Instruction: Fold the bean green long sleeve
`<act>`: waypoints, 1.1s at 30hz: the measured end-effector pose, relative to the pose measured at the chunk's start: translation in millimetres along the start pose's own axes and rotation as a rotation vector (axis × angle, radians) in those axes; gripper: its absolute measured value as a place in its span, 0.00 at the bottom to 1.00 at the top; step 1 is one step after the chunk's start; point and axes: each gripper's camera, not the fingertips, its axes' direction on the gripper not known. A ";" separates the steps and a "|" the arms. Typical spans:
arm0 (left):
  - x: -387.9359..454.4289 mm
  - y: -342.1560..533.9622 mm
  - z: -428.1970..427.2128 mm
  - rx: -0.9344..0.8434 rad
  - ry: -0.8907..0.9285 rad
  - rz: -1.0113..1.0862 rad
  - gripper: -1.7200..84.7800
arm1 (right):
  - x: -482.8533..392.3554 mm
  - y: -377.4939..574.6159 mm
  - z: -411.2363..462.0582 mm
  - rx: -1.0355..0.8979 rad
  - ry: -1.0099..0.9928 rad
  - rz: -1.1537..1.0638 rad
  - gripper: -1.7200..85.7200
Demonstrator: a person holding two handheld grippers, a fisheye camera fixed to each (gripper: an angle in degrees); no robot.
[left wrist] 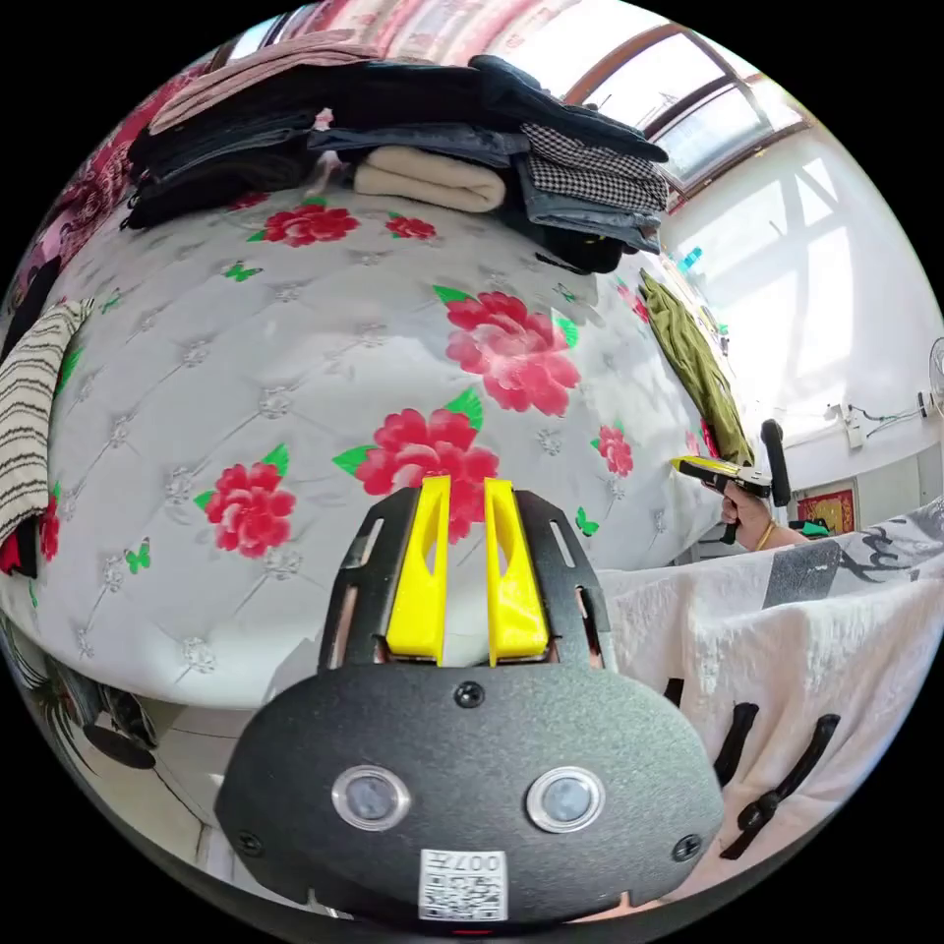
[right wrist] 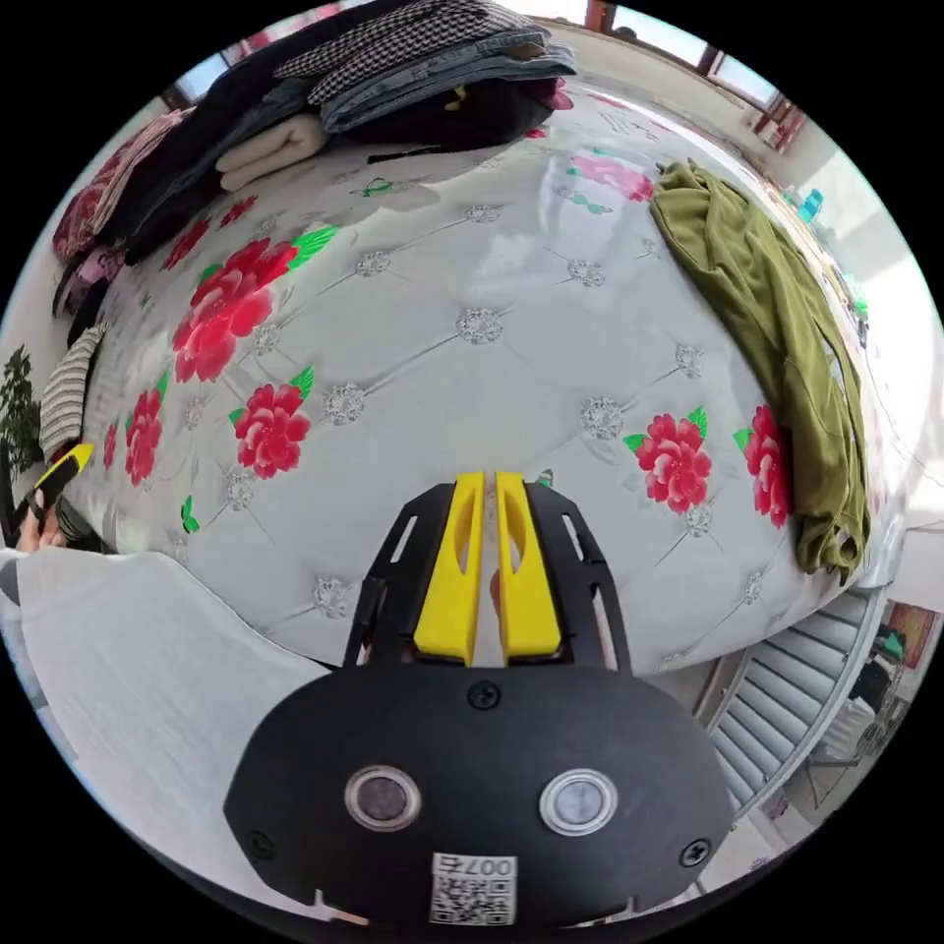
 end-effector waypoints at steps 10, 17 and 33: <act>102.6 20.0 73.3 -0.105 0.007 0.000 0.05 | -107.0 59.5 10.4 0.252 0.387 -0.844 0.02; 117.1 39.7 80.3 -0.104 -0.009 0.030 0.01 | -126.0 86.2 7.0 0.246 0.674 -1.013 0.02; 32.3 79.8 103.0 -0.044 0.085 -0.004 0.02 | -54.2 74.8 -32.1 0.152 0.621 -0.125 0.03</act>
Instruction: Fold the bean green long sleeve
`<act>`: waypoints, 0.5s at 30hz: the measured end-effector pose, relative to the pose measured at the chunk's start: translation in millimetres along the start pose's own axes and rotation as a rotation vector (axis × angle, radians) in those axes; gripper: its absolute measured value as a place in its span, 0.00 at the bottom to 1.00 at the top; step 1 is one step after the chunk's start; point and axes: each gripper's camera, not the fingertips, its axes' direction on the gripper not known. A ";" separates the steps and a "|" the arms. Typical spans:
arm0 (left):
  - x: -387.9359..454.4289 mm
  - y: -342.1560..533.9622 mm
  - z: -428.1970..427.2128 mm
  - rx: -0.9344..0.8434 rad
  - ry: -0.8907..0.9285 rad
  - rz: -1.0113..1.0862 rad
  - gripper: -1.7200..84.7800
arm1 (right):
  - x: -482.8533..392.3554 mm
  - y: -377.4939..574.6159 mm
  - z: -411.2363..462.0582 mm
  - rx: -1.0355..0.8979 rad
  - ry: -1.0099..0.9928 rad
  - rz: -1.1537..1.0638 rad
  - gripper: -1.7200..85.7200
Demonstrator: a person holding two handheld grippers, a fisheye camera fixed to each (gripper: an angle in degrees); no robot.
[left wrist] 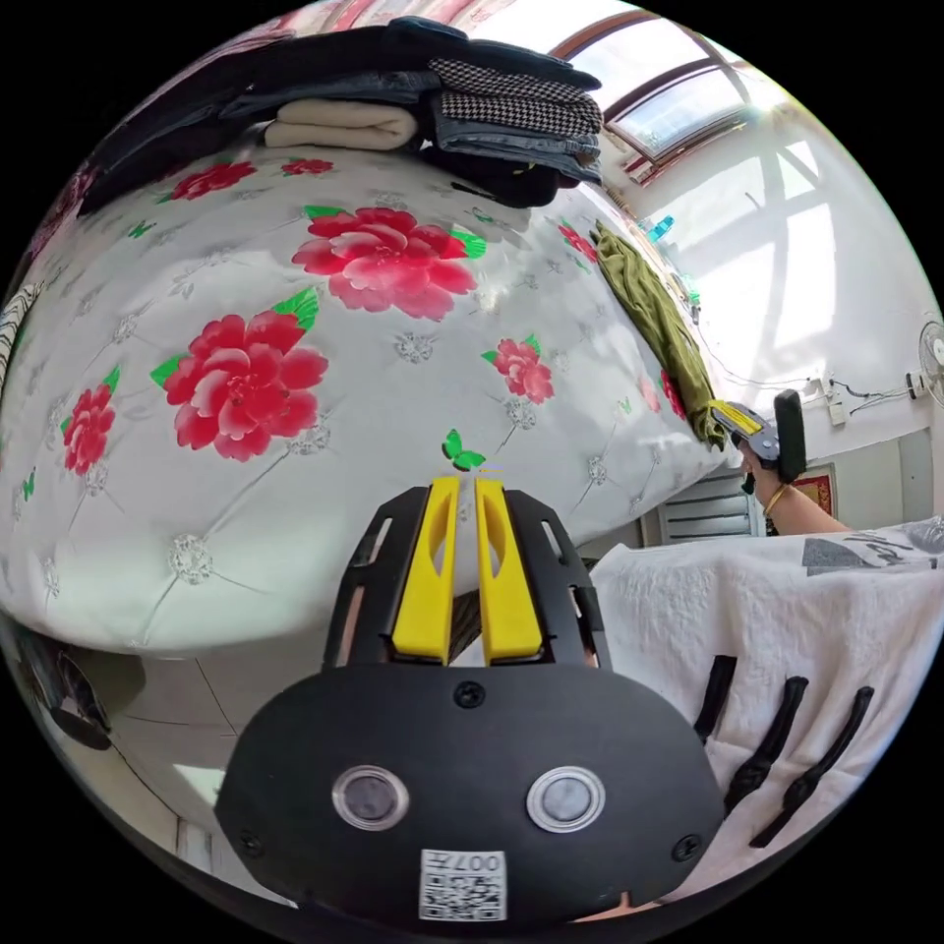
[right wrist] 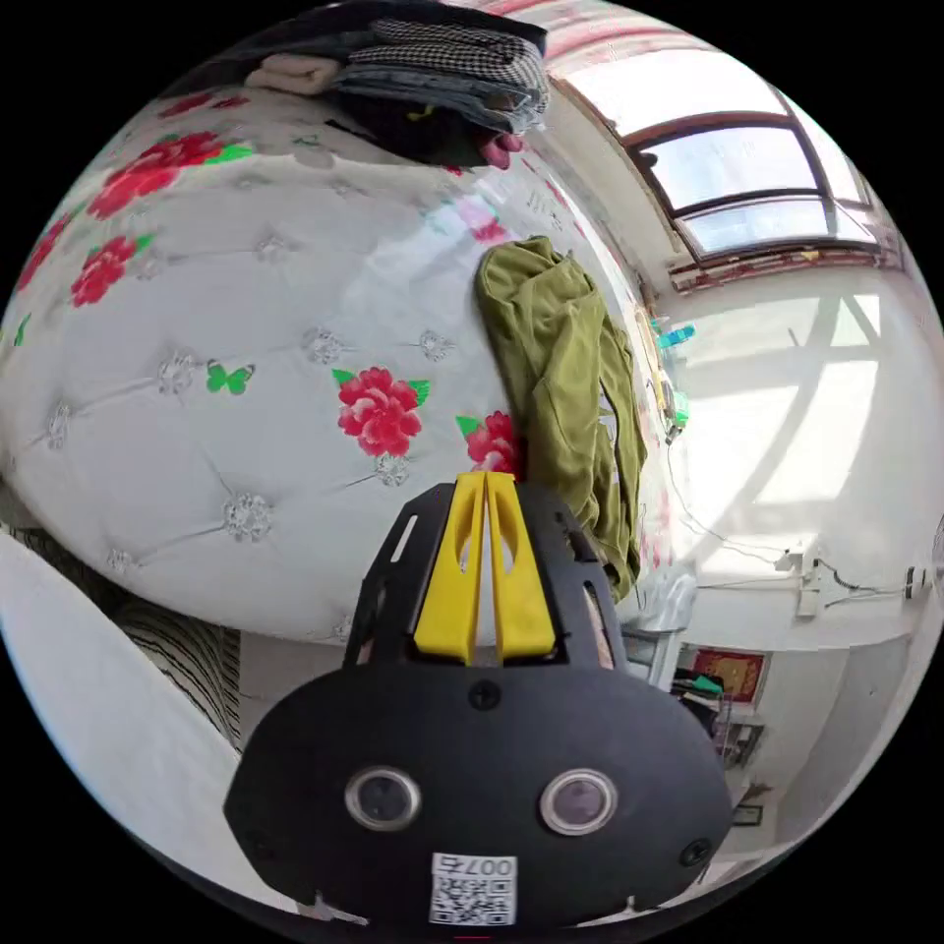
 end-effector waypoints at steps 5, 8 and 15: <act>-25.3 18.3 -11.9 0.000 -0.028 -0.086 0.04 | 86.1 -10.5 52.5 -0.065 -0.095 0.279 0.10; -34.1 20.2 -24.0 0.011 -0.059 -0.127 0.05 | 123.4 -15.6 96.5 -0.129 -0.153 0.355 0.13; -41.6 14.1 -37.4 0.021 -0.092 -0.226 0.06 | 169.3 -14.1 222.2 -0.387 -0.353 0.403 0.11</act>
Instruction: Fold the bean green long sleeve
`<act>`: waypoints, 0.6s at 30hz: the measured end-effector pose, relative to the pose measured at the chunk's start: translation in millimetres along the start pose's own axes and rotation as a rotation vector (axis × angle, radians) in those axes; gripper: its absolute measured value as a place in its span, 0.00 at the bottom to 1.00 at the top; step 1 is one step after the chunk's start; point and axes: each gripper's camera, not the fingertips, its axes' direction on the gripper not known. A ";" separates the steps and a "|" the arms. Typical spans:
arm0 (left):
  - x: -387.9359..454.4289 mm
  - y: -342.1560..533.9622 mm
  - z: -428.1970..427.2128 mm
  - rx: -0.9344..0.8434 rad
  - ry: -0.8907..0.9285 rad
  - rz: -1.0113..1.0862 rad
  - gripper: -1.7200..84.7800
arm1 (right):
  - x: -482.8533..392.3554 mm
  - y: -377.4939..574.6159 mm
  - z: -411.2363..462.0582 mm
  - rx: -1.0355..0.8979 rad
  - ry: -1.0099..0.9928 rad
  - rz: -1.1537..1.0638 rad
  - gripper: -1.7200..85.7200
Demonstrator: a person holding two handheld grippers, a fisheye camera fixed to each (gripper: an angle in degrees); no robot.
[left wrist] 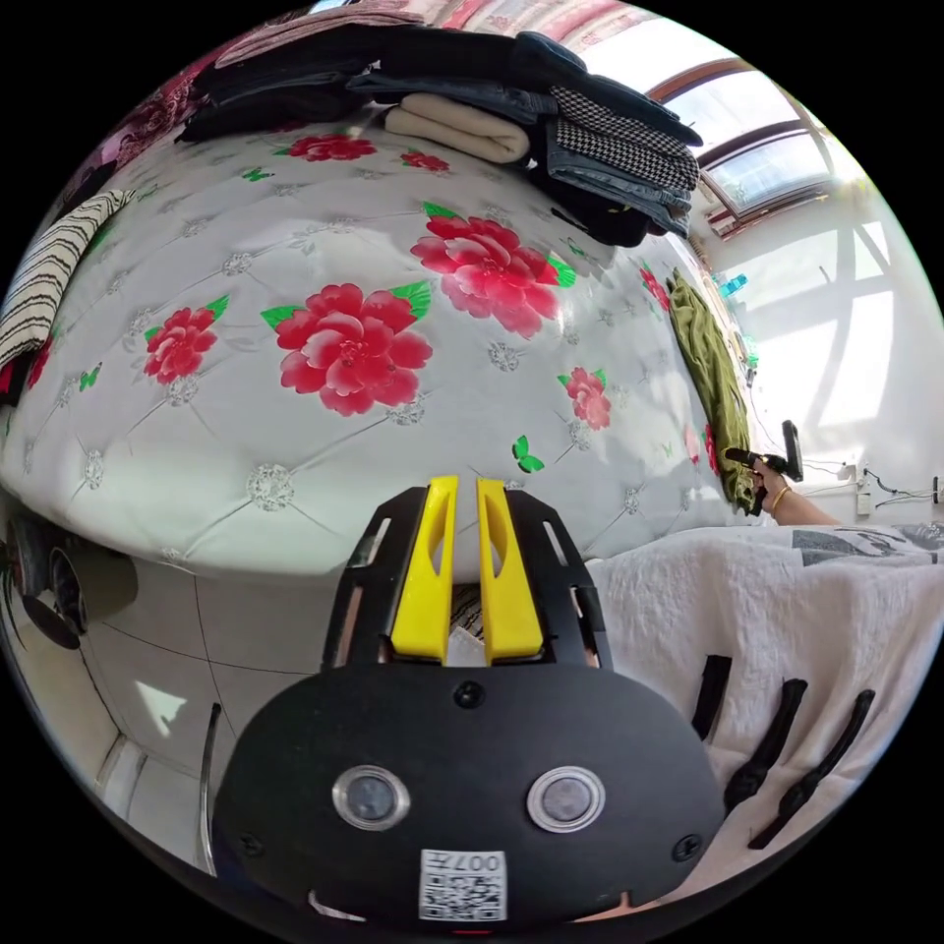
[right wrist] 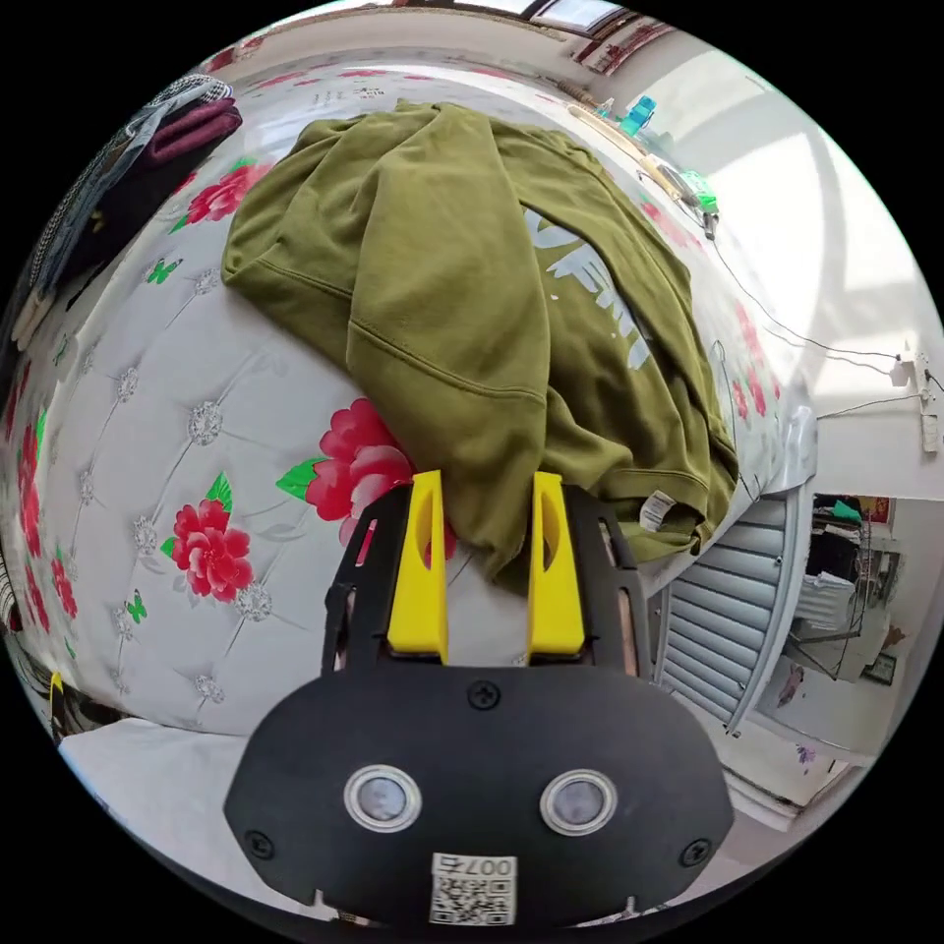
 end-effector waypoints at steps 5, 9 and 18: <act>17.6 -21.0 -1.8 -0.046 -0.021 0.028 0.06 | 25.2 -23.1 30.9 -0.011 -0.088 -0.069 0.05; 20.5 -41.0 1.5 -0.059 0.016 0.088 0.07 | 24.3 -8.4 11.3 0.111 -0.297 -0.264 0.03; -0.8 -73.1 -7.5 -0.060 0.215 0.311 0.08 | -50.0 71.8 -110.3 0.466 -0.663 -0.611 0.02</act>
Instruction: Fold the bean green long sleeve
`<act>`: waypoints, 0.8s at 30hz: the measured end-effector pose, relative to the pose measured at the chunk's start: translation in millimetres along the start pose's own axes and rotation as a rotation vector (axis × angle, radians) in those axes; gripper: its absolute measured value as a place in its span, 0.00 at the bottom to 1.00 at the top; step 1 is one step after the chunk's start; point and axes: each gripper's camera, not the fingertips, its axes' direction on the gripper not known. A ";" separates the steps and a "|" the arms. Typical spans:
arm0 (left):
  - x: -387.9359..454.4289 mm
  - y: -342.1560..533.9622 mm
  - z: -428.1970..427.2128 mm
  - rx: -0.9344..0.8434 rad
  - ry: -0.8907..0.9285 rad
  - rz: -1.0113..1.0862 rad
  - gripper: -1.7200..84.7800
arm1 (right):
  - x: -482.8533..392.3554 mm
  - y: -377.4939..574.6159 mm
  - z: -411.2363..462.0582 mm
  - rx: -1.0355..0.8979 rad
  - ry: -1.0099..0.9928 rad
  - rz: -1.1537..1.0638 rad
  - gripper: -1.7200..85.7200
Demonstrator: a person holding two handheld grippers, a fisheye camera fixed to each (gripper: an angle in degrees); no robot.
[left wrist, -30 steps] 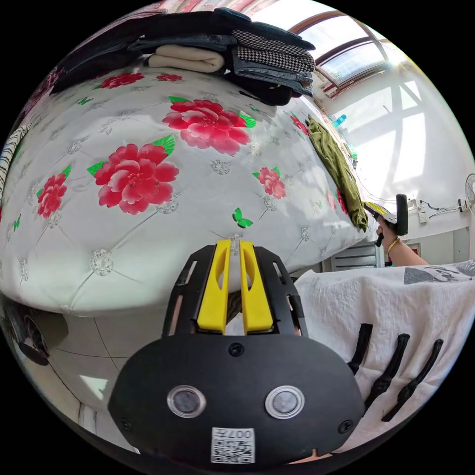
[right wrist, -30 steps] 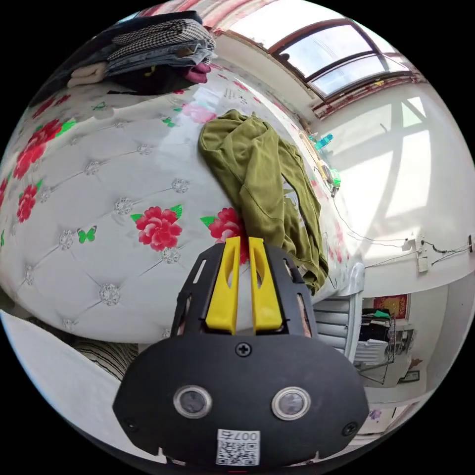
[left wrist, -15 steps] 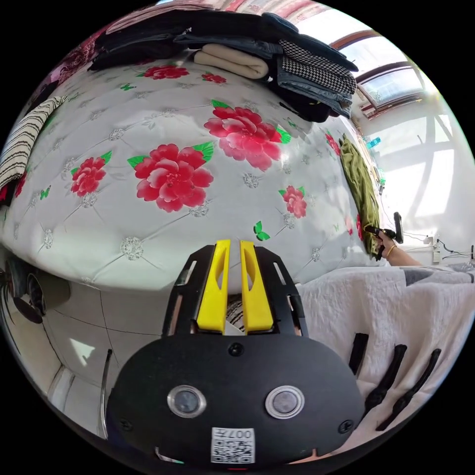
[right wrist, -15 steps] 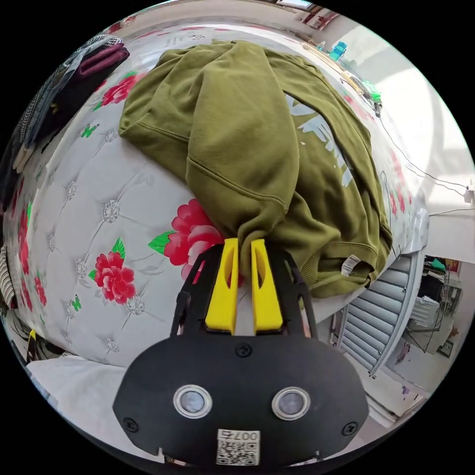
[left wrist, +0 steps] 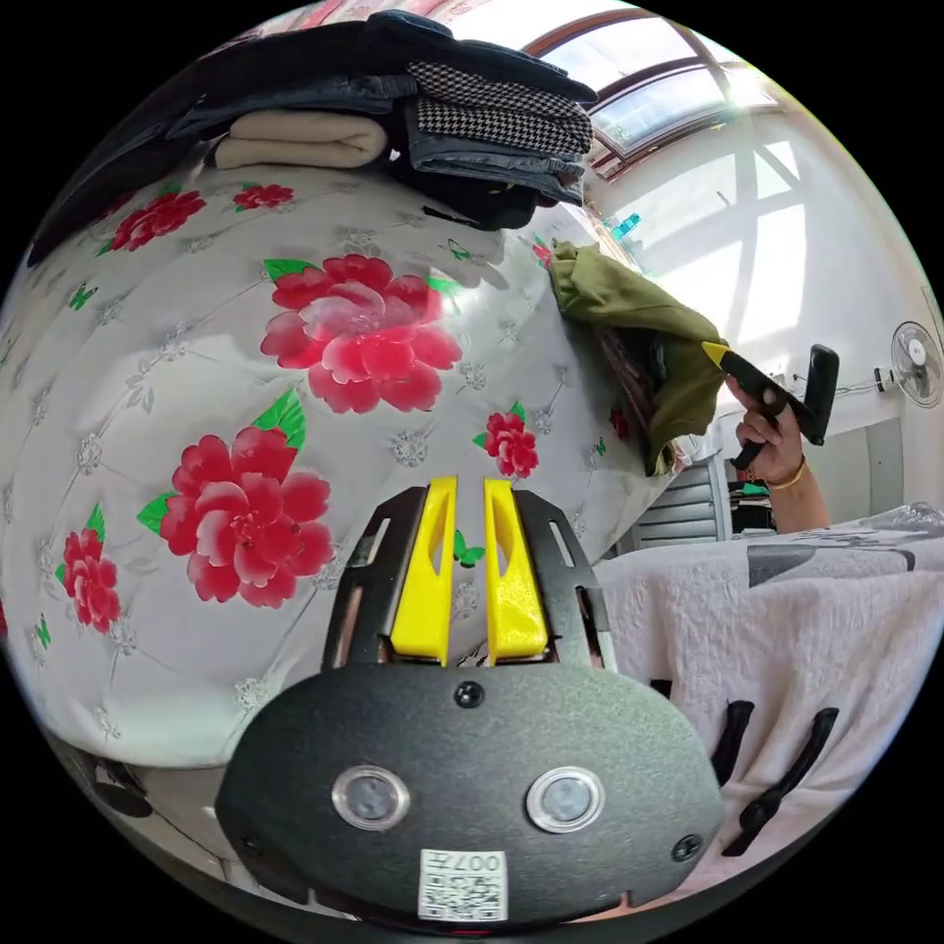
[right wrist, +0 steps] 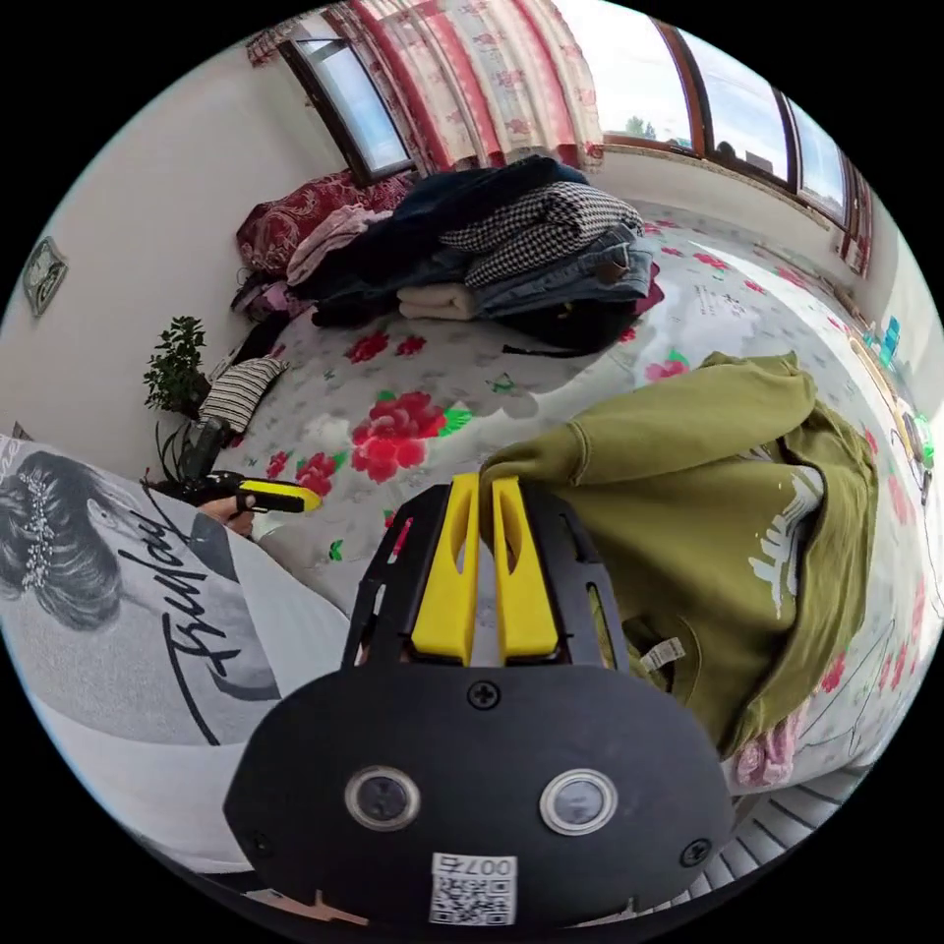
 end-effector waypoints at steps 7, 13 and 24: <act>-36.1 52.2 -57.9 0.107 0.100 0.116 0.11 | -88.0 -27.3 26.9 0.231 -0.618 -0.139 0.02; -38.3 94.1 -94.8 0.161 0.142 0.221 0.22 | -90.3 -61.4 26.2 0.199 -0.480 -0.141 0.02; 42.8 -12.8 -95.5 0.246 0.166 0.311 0.07 | -167.6 -114.3 -6.4 0.343 -0.673 -0.319 0.03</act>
